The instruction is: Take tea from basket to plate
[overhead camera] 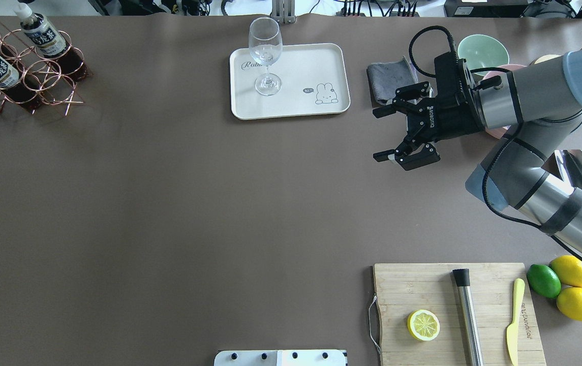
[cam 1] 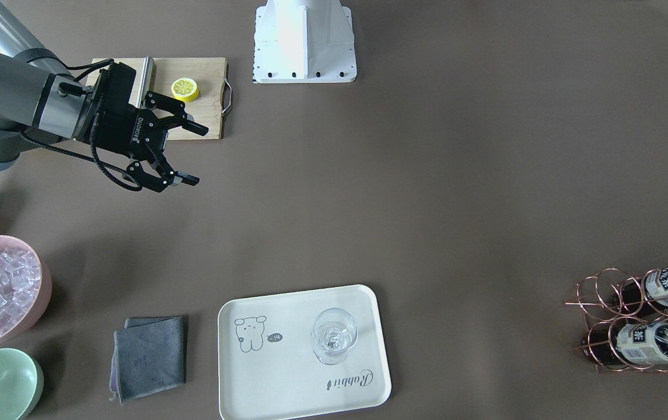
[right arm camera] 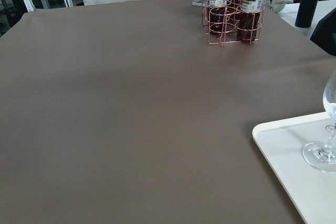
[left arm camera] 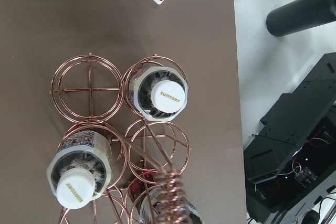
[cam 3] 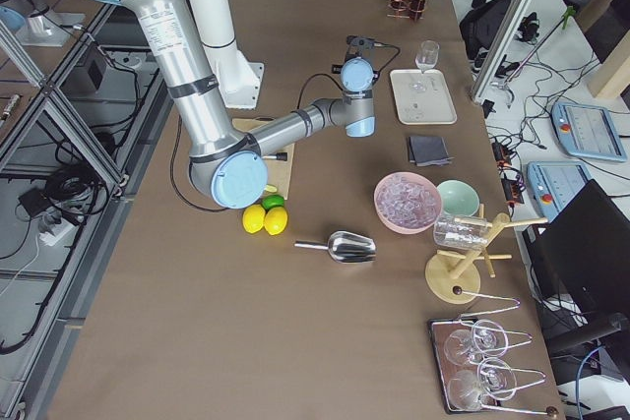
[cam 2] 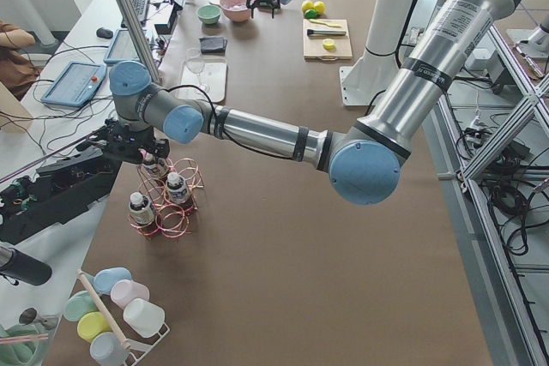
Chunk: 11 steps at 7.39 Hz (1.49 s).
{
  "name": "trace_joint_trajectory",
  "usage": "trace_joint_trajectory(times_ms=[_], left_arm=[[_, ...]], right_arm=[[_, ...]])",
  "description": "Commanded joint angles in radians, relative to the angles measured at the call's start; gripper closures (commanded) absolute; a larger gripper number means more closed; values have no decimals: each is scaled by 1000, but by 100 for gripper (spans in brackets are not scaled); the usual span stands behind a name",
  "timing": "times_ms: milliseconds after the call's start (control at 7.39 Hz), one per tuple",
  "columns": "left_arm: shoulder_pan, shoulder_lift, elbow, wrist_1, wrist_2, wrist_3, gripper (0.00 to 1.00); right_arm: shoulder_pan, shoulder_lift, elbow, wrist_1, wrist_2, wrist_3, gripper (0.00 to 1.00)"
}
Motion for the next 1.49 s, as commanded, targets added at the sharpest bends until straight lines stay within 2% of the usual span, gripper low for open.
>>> trace_joint_trajectory(times_ms=[0,135,271,406,676,812,1082,1353], left_arm=[[5,25,-16,-2,0,-2,28],[3,25,-21,0,-2,-6,56],[3,25,-27,7,-3,-6,92],[0,25,-41,14,-6,-11,100],[-7,34,-111,56,-8,-15,100],[-9,34,-201,157,-6,-22,100],[14,46,-467,365,1,-110,100],[104,44,-687,557,11,-192,100]], right_arm=[[0,-7,-4,18,2,4,0],[0,-8,-2,18,2,4,0],[2,-10,-1,18,2,10,0],[5,-20,4,20,2,14,0],[11,-27,7,20,2,12,0],[11,-28,7,20,2,12,0],[11,-28,7,20,2,12,0],[17,-28,7,20,0,12,0]])
